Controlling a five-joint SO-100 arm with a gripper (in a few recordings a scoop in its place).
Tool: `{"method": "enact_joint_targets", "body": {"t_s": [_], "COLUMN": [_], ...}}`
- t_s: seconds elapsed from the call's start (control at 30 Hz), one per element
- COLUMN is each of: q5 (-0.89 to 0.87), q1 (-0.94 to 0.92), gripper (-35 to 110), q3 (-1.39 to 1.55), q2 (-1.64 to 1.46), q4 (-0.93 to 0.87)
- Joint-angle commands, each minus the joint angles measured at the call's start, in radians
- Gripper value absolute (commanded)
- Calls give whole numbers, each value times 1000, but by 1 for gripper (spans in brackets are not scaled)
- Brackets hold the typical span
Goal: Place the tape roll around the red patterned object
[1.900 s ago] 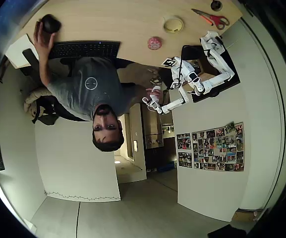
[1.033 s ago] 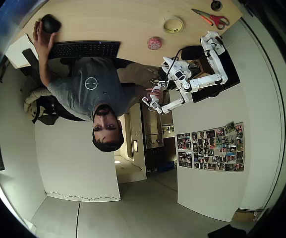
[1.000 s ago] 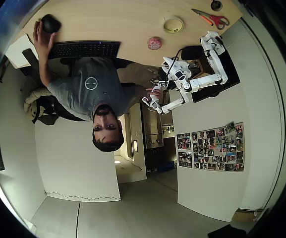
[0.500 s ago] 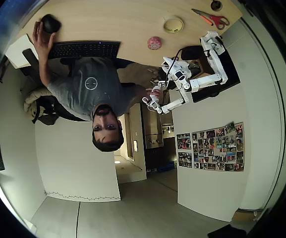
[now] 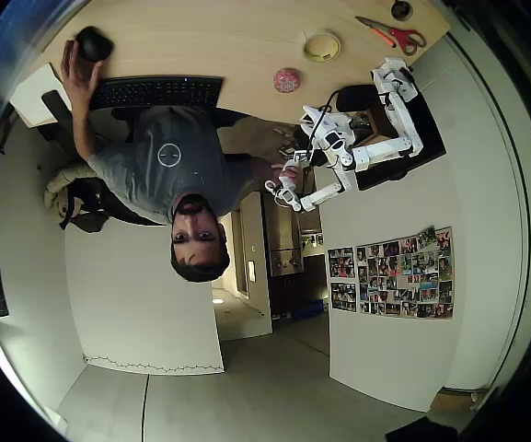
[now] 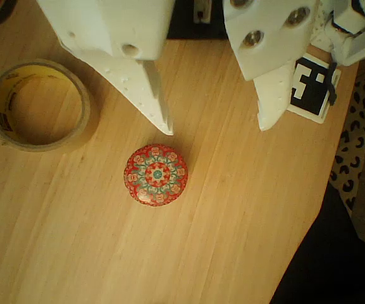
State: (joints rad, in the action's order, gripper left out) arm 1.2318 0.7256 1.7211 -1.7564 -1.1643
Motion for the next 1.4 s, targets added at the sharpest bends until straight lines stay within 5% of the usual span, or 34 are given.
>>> {"method": "enact_joint_targets", "body": {"t_s": [0.0, 0.5, 1.37], "q5": [18, 287, 61], "q1": [6, -242, -581], "gripper": [35, 34, 35], "q3": [-34, 135, 589], "q2": [-29, -344, -589], "q4": [-32, -172, -140]}}
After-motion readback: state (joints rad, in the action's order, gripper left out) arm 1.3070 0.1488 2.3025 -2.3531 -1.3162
